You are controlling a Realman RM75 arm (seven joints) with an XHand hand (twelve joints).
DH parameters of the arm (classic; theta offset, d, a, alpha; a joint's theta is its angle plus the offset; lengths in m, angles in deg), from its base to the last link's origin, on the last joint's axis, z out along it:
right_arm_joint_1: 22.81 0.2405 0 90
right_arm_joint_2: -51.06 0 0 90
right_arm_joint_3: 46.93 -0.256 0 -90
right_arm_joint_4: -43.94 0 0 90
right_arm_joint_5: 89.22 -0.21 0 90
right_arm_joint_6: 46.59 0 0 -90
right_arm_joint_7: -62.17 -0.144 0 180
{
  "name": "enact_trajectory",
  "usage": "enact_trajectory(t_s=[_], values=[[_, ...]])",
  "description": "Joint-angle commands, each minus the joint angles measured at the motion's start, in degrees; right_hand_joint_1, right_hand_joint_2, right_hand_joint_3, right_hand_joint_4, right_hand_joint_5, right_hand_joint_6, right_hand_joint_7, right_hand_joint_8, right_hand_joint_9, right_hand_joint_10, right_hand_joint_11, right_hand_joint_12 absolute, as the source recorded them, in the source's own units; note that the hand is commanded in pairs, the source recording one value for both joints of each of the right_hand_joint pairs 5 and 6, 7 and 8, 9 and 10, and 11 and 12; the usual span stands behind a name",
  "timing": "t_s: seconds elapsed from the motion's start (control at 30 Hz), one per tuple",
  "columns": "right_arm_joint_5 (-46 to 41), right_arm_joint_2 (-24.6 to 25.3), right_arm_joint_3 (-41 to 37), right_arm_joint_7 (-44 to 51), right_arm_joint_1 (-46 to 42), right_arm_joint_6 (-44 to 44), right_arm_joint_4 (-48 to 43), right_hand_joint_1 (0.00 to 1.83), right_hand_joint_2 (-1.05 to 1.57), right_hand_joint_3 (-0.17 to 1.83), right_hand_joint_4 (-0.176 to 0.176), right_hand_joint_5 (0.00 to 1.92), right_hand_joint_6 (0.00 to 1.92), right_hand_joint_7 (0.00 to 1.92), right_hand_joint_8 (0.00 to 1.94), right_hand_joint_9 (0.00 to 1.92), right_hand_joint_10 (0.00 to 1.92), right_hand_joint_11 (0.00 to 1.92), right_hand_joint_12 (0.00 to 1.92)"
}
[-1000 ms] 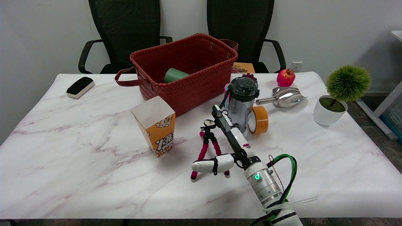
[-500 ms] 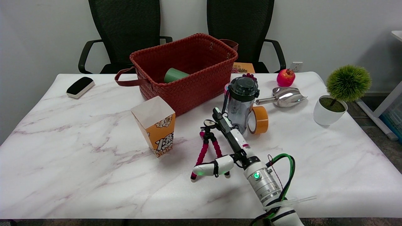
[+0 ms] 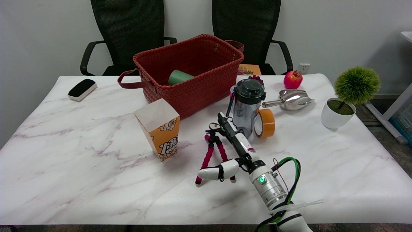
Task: Pick up the flexible tripod.
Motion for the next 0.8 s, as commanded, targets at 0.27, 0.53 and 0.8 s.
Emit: enact_trajectory(t_s=[0.27, 0.53, 0.8], values=[[0.05, 1.33, 0.16, 0.46, 1.37, -2.60, 0.42, 1.05, -0.04, 0.49, 0.000, 0.00, 0.00, 0.03, 0.03, 0.00, 0.00, 0.22, 0.22], [0.33, 2.15, 0.32, 0.46, 2.10, -3.29, 0.96, 1.05, -0.05, 0.50, 0.000, 0.00, 0.00, 0.03, 0.03, 0.00, 0.00, 0.22, 0.22], [0.77, 3.17, 0.00, 0.46, 2.95, -5.39, 1.23, 1.04, -0.04, 0.49, 0.000, 0.00, 0.00, 0.03, 0.03, 0.00, 0.00, 0.23, 0.23]])
